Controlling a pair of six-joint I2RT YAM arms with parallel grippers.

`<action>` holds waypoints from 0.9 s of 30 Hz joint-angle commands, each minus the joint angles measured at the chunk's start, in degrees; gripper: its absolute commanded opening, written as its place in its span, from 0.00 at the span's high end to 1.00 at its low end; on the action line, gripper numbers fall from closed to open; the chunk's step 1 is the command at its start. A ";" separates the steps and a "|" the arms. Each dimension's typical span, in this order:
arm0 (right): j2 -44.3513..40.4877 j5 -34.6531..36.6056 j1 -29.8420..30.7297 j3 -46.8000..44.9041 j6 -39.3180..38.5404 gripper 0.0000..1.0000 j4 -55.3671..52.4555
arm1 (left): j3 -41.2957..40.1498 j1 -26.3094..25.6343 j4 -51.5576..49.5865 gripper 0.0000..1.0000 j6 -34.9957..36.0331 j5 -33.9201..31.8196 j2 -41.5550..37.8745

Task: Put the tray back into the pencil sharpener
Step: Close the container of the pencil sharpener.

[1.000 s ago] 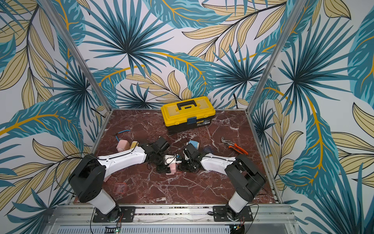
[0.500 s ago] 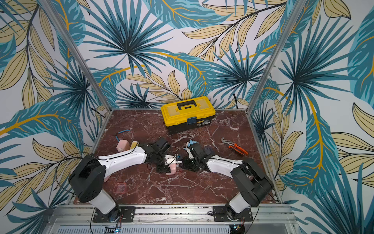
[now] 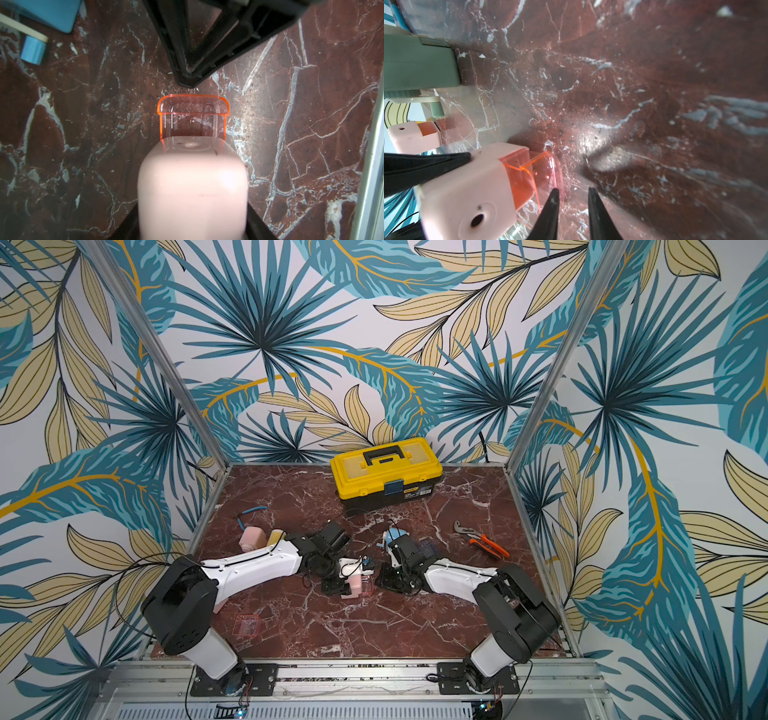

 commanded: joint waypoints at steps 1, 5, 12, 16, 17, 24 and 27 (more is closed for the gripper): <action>1.78 -1.57 0.13 1.50 -1.17 0.75 -0.62 | 0.46 -0.38 0.95 0.48 0.39 -0.92 2.30; 5.00 -5.95 1.07 4.02 -1.97 0.77 0.15 | 0.67 -0.33 0.95 0.48 0.24 -0.84 2.34; 9.04 -13.10 1.45 5.31 -0.15 0.77 5.82 | 0.95 -0.35 1.04 0.49 -0.18 -0.84 2.55; 10.45 -16.31 1.46 5.19 0.47 0.77 8.58 | 0.92 -0.35 1.13 0.49 -0.26 -1.13 2.50; 10.76 -17.01 1.53 5.21 0.58 0.77 9.24 | 0.97 -0.39 1.19 0.49 -0.32 -1.15 2.52; 8.48 -15.49 0.27 3.70 0.48 0.76 7.80 | 1.17 -0.34 1.39 0.51 -1.19 -1.64 2.18; 3.16 -8.40 -1.55 0.98 0.18 0.72 2.67 | 0.86 -0.38 1.30 0.53 -2.39 -2.03 0.81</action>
